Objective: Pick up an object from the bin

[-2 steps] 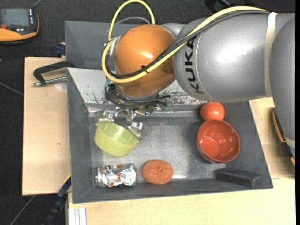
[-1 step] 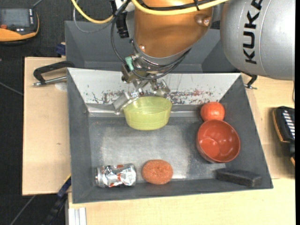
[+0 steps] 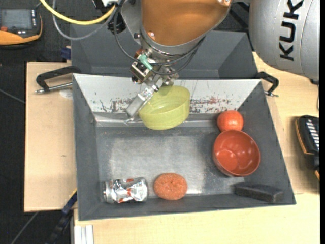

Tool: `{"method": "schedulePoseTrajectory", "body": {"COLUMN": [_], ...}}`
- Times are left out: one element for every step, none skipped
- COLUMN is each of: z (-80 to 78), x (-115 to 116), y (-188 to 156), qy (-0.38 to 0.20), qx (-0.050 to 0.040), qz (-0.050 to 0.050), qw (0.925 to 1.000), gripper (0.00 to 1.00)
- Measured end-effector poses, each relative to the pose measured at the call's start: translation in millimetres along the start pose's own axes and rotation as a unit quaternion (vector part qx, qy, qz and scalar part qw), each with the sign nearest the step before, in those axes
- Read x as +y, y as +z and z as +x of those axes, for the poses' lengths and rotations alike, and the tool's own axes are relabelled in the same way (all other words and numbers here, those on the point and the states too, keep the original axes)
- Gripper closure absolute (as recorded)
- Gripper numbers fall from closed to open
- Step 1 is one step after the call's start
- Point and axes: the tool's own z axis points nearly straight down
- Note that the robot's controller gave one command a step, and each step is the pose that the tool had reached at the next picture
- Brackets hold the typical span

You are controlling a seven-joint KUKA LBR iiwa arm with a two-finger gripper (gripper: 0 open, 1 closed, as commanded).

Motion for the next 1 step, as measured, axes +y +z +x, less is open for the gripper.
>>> {"method": "schedulePoseTrajectory", "body": {"z": [-44.2], "x": [53.9], "y": [88.6], "qy": [-0.142], "qx": [-0.0022], "qz": [-0.001], "qw": [0.9898], "gripper": [1.00]}}
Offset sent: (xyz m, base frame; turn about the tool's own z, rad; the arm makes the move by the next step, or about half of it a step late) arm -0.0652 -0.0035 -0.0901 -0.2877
